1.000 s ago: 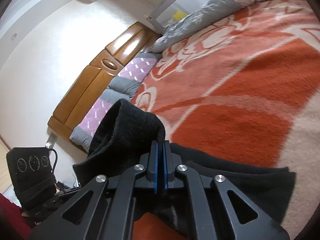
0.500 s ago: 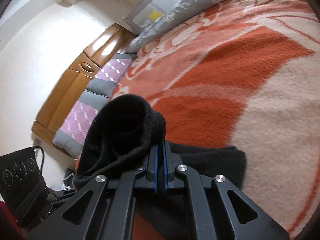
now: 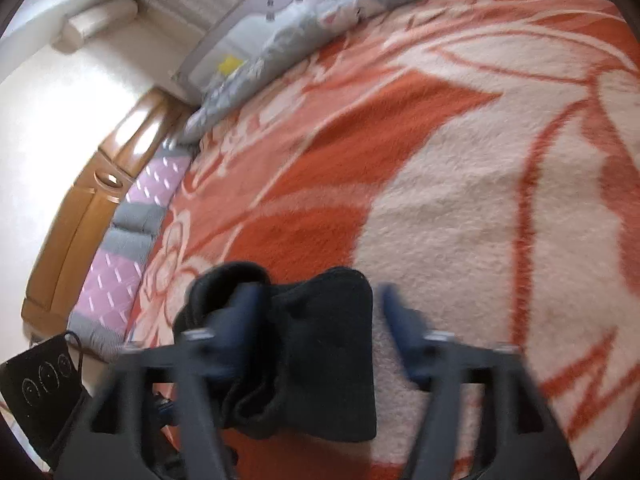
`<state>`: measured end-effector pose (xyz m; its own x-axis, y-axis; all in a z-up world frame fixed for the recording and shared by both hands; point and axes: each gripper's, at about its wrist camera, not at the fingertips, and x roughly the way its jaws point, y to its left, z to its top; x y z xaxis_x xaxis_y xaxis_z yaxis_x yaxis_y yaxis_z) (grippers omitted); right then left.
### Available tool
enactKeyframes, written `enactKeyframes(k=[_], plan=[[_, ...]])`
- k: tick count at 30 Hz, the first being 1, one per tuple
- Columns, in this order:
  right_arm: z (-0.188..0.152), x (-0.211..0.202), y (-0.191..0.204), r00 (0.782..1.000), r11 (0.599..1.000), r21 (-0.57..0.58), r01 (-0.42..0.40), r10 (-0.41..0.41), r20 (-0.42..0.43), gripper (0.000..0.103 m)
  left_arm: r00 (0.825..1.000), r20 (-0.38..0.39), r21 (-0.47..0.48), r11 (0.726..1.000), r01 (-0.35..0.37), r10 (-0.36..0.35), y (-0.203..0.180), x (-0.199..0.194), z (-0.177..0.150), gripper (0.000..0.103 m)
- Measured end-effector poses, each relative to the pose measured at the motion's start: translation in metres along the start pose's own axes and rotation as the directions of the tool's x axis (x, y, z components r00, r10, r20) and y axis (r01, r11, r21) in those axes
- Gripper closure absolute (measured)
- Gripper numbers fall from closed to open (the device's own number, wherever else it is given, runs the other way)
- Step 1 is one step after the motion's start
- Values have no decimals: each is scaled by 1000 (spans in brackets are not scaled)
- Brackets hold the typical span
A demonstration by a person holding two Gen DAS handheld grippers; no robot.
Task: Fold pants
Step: 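Lift the bundle end with both grippers and fold it over onto the pants, then open both grippers and release the folded end onto the bundle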
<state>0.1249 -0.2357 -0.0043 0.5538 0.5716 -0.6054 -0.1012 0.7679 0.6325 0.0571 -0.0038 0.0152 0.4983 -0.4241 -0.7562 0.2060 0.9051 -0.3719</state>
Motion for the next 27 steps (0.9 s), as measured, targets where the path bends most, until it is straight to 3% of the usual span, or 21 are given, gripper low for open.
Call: enactKeyframes(k=[7, 13, 20, 27], plan=[[-11, -11, 20, 999, 999, -14, 30, -30, 16, 26, 995, 61, -89, 994, -67, 73, 34, -43, -4, 35], [-24, -4, 46, 997, 993, -84, 80, -81, -9, 26, 983, 83, -240, 960, -141, 165, 93, -67, -3, 34], [-24, 11, 53, 991, 987, -101, 122, -126, -40, 26, 976, 54, -363, 915, -176, 209, 151, -64, 3, 33], [-31, 22, 50, 986, 987, -86, 136, -143, -81, 26, 977, 13, -394, 899, -191, 213, 175, -39, 16, 33]])
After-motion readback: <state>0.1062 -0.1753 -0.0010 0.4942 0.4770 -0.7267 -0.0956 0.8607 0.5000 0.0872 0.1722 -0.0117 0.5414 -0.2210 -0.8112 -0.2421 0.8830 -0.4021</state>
